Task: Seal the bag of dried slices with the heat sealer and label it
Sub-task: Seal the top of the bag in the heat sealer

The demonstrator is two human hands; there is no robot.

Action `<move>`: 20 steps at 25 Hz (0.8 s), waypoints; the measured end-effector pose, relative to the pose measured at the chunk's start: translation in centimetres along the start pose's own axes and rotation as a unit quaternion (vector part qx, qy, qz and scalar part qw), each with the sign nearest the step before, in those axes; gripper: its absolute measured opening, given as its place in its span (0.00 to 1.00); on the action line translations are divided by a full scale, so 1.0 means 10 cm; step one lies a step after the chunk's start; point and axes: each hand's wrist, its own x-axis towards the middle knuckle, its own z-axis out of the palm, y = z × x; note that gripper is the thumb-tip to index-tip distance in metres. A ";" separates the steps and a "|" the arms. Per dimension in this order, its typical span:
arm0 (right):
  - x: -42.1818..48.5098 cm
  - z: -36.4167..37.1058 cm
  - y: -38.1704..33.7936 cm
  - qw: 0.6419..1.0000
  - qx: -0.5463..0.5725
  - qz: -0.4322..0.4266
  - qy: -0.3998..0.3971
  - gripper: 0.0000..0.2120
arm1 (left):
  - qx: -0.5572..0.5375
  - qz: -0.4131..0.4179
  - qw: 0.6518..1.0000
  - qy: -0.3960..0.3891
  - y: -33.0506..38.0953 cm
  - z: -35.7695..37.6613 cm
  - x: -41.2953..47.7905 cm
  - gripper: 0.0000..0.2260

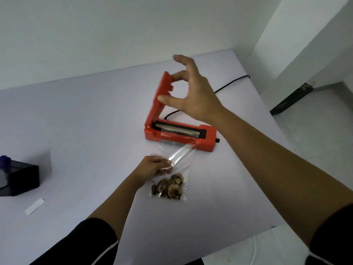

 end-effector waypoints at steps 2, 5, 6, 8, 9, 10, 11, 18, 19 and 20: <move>0.15 0.11 -0.12 0.998 0.056 0.001 -0.041 0.36 | -0.004 -0.005 1.000 0.004 0.00 0.00 0.00 0.07; 0.20 0.12 0.05 0.993 0.105 0.024 -0.050 0.28 | -0.006 -0.004 1.000 0.007 0.01 0.01 -0.01 0.07; 0.14 0.08 0.20 0.994 0.092 0.044 -0.038 0.25 | -0.006 -0.003 1.000 0.010 0.01 0.01 -0.01 0.07; -0.07 -0.02 0.62 0.993 0.023 0.112 -0.019 0.25 | -0.008 -0.003 1.000 0.015 -0.01 0.01 -0.01 0.07; -0.22 -0.08 0.84 0.987 -0.026 0.156 -0.026 0.29 | -0.013 -0.004 1.000 0.019 -0.01 0.00 0.00 0.08; -0.37 -0.12 1.04 0.976 -0.078 0.199 -0.051 0.33 | -0.018 -0.003 0.999 0.029 -0.01 0.00 0.00 0.07; -0.51 -0.16 1.21 0.960 -0.124 0.234 -0.090 0.37 | -0.023 0.004 0.999 0.049 0.02 0.01 -0.01 0.07; -0.82 -0.03 1.48 0.945 -0.177 0.239 -0.137 0.52 | 0.046 0.055 0.955 0.289 0.47 0.28 0.12 0.13; -0.80 -0.02 1.49 0.943 -0.192 0.238 -0.133 0.53 | 0.060 0.049 0.946 0.316 0.49 0.30 0.15 0.12; -0.78 -0.01 1.49 0.940 -0.205 0.238 -0.135 0.53 | 0.066 0.039 0.937 0.340 0.50 0.32 0.19 0.10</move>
